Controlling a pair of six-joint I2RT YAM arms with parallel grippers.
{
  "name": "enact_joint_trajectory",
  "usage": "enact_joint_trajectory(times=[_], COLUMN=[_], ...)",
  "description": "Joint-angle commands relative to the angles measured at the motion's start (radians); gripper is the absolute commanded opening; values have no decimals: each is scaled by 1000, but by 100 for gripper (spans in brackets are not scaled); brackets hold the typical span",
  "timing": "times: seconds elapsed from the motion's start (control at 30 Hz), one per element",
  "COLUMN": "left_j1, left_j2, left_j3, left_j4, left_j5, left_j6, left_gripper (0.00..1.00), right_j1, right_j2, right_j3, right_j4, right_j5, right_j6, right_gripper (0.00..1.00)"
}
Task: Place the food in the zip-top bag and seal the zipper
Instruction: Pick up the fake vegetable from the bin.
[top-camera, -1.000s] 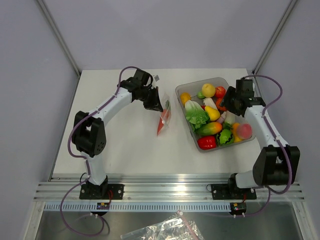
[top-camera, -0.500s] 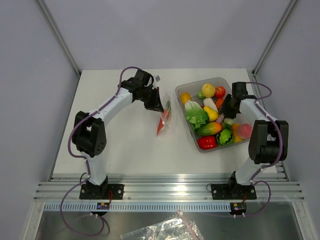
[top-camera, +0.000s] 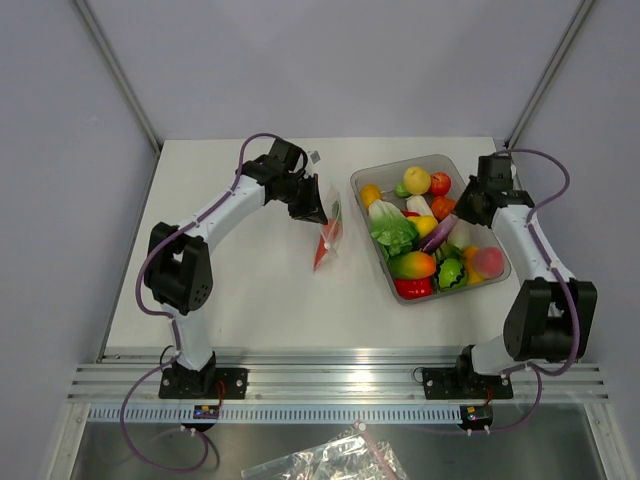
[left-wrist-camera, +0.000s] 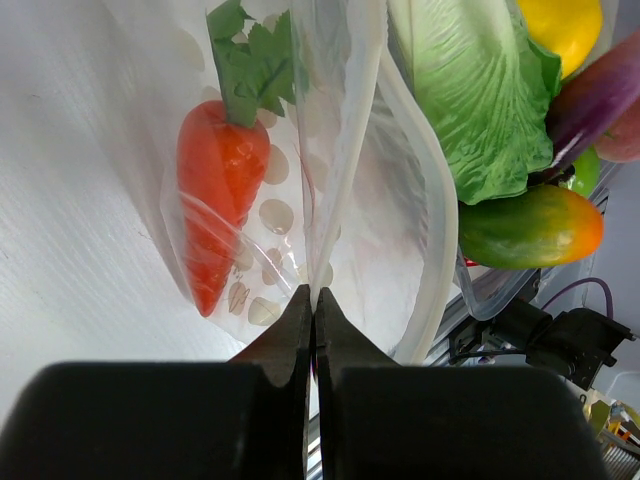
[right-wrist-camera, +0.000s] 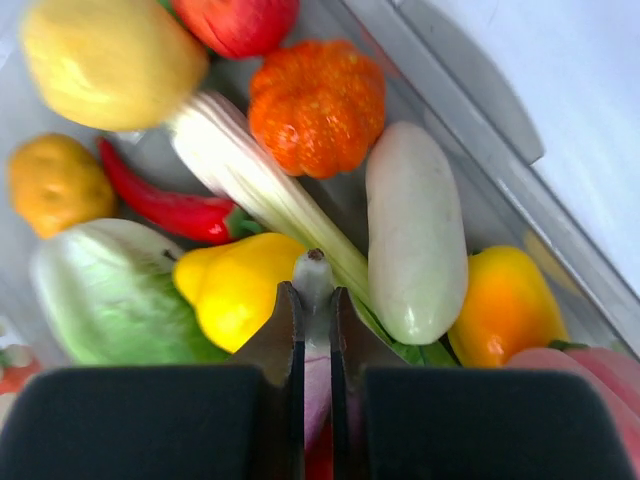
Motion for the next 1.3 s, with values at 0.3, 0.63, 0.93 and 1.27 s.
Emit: enact_joint_trajectory(times=[0.3,0.63,0.93,1.27], left_j1=[-6,-10,-16,-70], left_j2=[-21,-37,-55,-61], left_j3=[26,37,95,251], left_j4=[33,23,-48,-272], left_j5=[15,13,-3,-186], left_j6=[-3,3,66,213], left_gripper=[0,0,0,0], right_j1=[1,2,2,21], right_j2=[-203,-215,-223,-238], right_j3=[28,59,63,72], right_j4=[-35,-22,12,61], right_j5=[132,151,123,89], right_j6=[-50,-62,-80,-84], right_gripper=[0,0,0,0])
